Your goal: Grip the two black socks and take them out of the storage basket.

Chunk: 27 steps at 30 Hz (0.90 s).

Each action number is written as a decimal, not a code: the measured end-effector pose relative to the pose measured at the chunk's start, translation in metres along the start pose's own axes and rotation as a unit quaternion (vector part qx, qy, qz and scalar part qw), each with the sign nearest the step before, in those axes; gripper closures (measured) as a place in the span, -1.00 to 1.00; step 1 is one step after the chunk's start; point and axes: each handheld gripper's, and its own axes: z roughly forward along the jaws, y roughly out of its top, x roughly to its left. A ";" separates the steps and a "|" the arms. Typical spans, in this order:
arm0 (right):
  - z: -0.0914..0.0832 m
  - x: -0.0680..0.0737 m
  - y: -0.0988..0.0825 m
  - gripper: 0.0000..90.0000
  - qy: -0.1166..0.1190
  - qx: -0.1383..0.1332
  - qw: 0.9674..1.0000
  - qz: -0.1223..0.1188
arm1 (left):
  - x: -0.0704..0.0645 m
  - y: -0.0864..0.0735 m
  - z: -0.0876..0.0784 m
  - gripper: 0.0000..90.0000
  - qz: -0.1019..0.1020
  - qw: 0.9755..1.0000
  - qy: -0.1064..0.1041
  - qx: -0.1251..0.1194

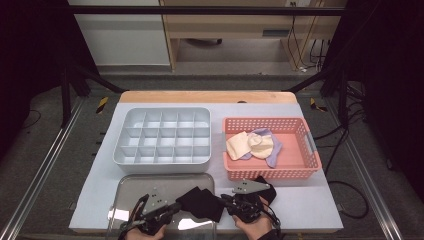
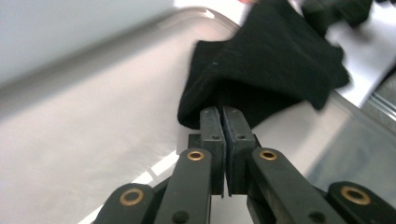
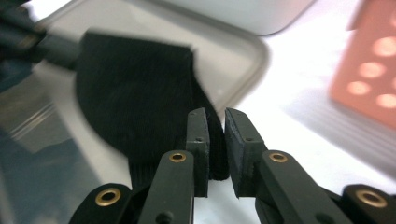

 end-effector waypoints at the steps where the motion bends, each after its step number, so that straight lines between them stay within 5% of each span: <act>1: 0.002 -0.002 0.001 0.76 -0.004 0.000 1.000 -0.001 | -0.003 -0.001 0.001 0.95 0.004 1.000 0.001 0.003; 4: 0.009 -0.005 0.001 0.72 -0.015 0.004 1.000 0.000 | -0.006 -0.001 -0.001 0.89 0.003 1.000 0.008 -0.002; 7: 0.005 -0.004 0.001 0.66 -0.013 -0.008 1.000 -0.005 | -0.005 0.001 -0.009 0.59 -0.005 1.000 0.015 -0.018; 11: -0.006 -0.003 0.001 0.63 -0.015 -0.021 1.000 -0.007 | -0.006 0.007 -0.015 0.31 0.016 0.999 0.038 -0.033; 13: -0.009 -0.004 -0.002 0.59 -0.018 -0.023 1.000 -0.003 | -0.007 0.011 -0.011 0.13 0.022 0.999 0.033 -0.031; 19: -0.005 -0.011 -0.010 0.53 -0.024 -0.007 1.000 0.009 | -0.009 0.019 0.010 0.32 0.053 0.998 0.033 -0.011; 23: 0.005 -0.013 -0.014 0.61 -0.023 0.016 1.000 0.011 | -0.007 0.019 0.013 0.89 0.049 0.998 0.024 -0.016; 27: 0.008 -0.010 -0.014 0.83 -0.019 0.020 1.000 0.003 | -0.001 0.019 0.006 0.92 0.021 0.999 0.024 -0.036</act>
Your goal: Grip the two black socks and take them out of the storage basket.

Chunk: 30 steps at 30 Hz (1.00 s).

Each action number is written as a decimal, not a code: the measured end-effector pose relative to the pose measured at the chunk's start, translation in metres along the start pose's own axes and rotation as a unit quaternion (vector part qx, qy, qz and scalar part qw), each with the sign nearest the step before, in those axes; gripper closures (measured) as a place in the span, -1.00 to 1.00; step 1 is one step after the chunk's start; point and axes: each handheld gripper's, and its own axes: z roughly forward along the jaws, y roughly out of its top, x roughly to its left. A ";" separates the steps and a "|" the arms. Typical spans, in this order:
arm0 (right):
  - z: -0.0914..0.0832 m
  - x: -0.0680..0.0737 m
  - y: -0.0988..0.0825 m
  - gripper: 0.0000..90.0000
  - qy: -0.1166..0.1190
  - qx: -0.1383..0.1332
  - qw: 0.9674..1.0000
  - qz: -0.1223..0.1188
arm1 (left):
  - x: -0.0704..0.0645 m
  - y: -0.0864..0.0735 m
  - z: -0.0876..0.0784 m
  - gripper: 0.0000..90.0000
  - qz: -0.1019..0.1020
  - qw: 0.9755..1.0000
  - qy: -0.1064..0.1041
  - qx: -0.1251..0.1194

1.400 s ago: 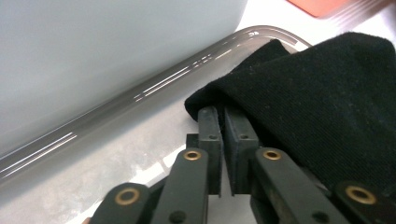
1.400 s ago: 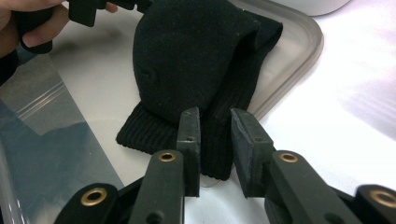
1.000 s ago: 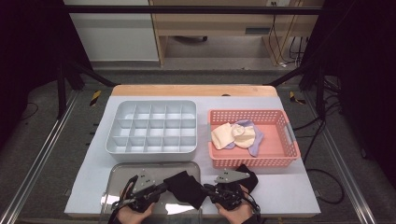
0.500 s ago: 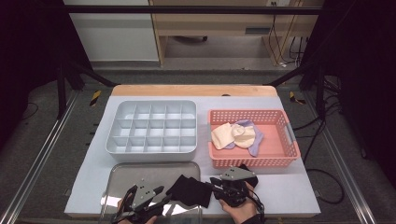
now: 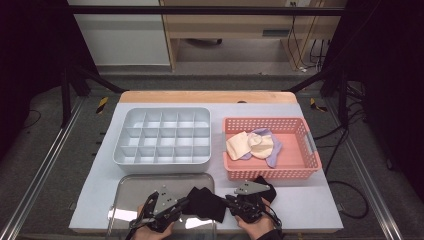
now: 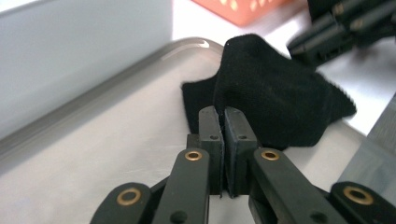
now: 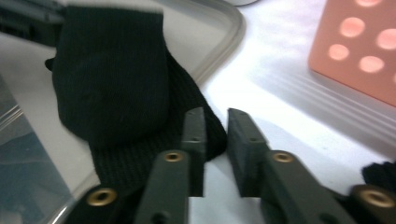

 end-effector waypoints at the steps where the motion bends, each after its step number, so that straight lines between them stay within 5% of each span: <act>1: 0.000 0.000 0.000 0.87 -0.002 0.001 1.000 -0.003 | 0.003 0.000 -0.002 0.92 -0.010 1.000 0.005 -0.005; 9: -0.009 -0.009 0.005 0.91 -0.019 -0.015 1.000 0.004 | 0.027 -0.013 -0.006 0.91 -0.085 0.996 0.018 0.012; 13: -0.005 -0.007 0.009 0.87 -0.047 -0.012 0.999 -0.013 | 0.025 -0.018 -0.005 0.77 -0.073 0.996 0.033 0.032; 18: -0.010 -0.005 0.011 0.77 -0.045 -0.025 0.999 -0.017 | 0.027 -0.015 -0.016 0.35 -0.063 0.996 0.060 0.003; 24: -0.027 -0.006 0.011 0.72 -0.035 -0.042 0.998 -0.003 | 0.019 0.005 -0.024 0.14 -0.046 0.997 0.061 -0.019; 30: -0.024 0.000 0.004 0.59 -0.018 -0.029 0.999 -0.004 | 0.001 0.021 -0.002 0.18 -0.022 0.999 0.044 0.009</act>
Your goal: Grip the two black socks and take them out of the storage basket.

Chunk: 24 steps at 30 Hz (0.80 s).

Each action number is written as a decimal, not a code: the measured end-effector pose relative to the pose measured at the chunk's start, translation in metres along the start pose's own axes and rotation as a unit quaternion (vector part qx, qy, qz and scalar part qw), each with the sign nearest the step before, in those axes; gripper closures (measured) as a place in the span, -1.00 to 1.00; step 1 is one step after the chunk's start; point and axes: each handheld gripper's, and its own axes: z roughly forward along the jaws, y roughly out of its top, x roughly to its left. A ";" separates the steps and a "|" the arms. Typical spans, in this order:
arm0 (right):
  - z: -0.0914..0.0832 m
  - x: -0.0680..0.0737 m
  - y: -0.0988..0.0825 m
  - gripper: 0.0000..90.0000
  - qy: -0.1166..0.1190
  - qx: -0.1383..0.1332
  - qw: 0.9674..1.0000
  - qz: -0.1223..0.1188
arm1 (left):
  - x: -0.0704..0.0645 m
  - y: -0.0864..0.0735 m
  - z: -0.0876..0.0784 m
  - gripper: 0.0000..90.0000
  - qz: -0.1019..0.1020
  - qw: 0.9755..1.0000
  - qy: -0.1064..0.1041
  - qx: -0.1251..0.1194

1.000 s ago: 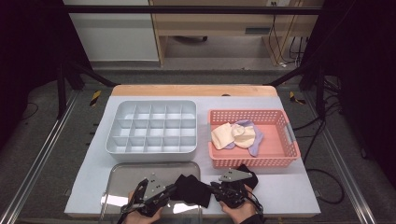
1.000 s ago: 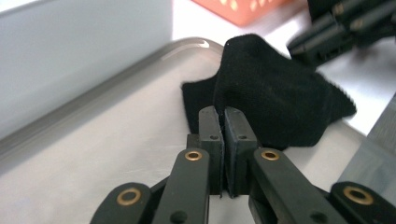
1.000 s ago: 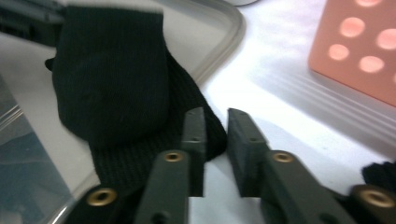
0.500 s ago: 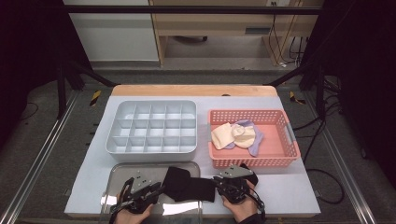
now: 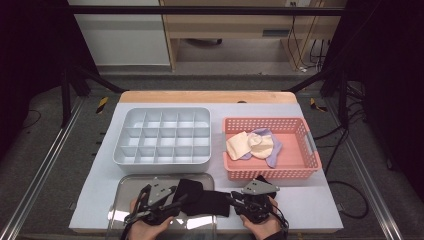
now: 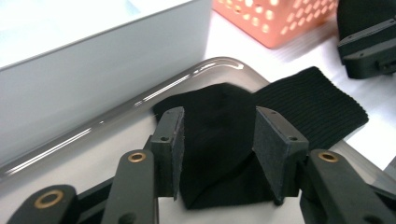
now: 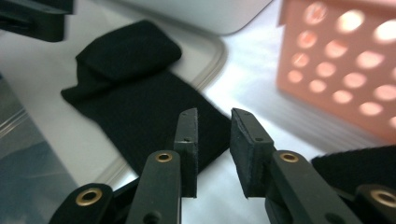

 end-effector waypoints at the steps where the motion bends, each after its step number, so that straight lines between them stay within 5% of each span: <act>1: 0.000 0.001 -0.001 0.58 0.001 0.001 1.000 0.000 | -0.003 0.002 0.005 0.19 0.004 1.000 -0.001 0.003; 12: 0.015 0.009 -0.017 0.40 0.013 0.029 0.999 -0.003 | -0.008 -0.007 0.040 0.63 -0.005 0.999 -0.008 0.043; 24: 0.017 0.015 -0.013 0.87 0.018 0.046 0.999 -0.012 | 0.001 -0.009 0.037 0.94 -0.026 0.999 -0.015 0.026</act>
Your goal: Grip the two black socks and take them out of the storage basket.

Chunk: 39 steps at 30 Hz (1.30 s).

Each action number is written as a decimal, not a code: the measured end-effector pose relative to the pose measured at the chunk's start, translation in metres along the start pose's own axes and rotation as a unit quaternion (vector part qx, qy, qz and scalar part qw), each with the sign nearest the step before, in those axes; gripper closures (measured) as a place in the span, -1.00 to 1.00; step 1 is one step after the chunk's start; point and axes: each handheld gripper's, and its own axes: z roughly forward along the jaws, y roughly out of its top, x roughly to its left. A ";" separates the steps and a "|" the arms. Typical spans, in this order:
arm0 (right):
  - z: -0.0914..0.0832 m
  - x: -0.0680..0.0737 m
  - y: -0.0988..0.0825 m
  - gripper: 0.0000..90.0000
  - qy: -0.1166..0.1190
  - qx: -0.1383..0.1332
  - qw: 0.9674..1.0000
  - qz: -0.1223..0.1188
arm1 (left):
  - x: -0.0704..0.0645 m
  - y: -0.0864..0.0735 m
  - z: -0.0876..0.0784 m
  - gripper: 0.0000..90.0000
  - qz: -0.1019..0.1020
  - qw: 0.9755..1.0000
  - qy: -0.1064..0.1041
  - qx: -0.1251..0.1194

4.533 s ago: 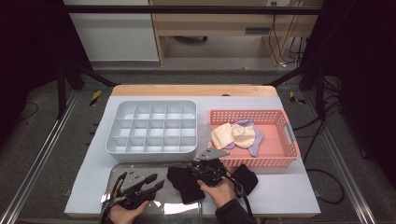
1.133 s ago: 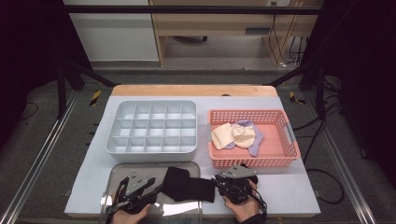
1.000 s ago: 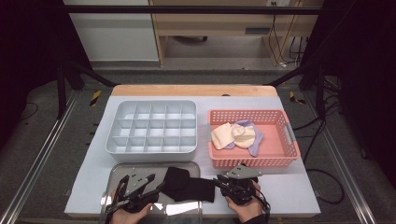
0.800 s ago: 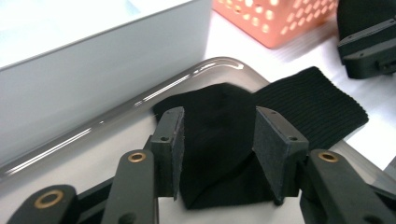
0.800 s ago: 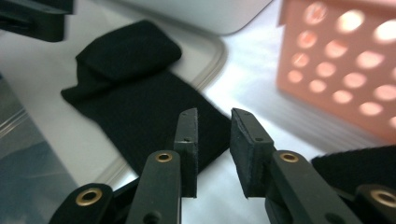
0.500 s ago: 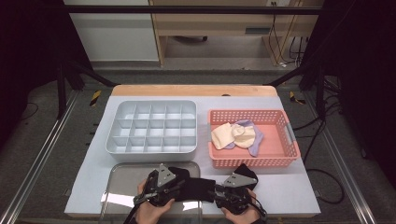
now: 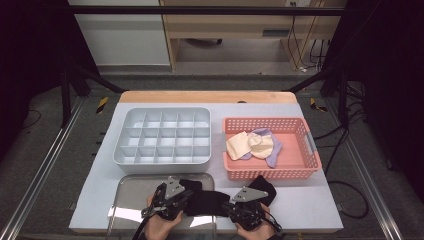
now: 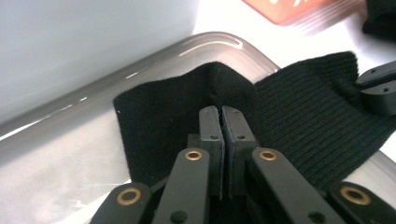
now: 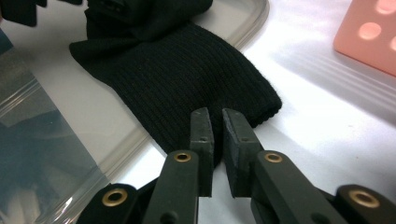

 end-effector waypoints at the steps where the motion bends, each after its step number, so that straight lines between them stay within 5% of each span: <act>1: 0.000 0.000 0.000 0.88 0.001 0.001 1.000 0.001 | 0.002 0.000 -0.004 0.94 -0.004 1.000 -0.003 -0.005; 9: -0.020 -0.013 0.003 0.87 -0.010 -0.019 1.000 0.015 | 0.022 -0.008 -0.037 0.94 -0.033 0.999 -0.011 -0.034; 17: -0.025 -0.024 0.001 0.82 -0.030 -0.019 0.999 0.024 | 0.033 -0.031 -0.049 0.92 -0.053 0.998 -0.009 -0.018; 25: -0.032 -0.024 0.003 0.69 -0.034 -0.049 0.998 0.027 | 0.046 -0.033 -0.067 0.50 -0.073 0.995 0.030 -0.061; 30: -0.025 -0.021 0.002 0.61 -0.036 -0.043 0.998 0.026 | 0.042 -0.027 -0.072 0.34 -0.052 0.994 0.057 -0.077; 34: -0.021 -0.019 0.002 0.55 -0.038 -0.043 0.998 0.024 | 0.041 -0.026 -0.068 0.29 -0.036 0.994 0.082 -0.057; 39: -0.012 -0.017 0.001 0.52 -0.042 -0.030 0.998 0.028 | 0.052 -0.035 -0.059 0.37 -0.048 0.993 0.105 -0.010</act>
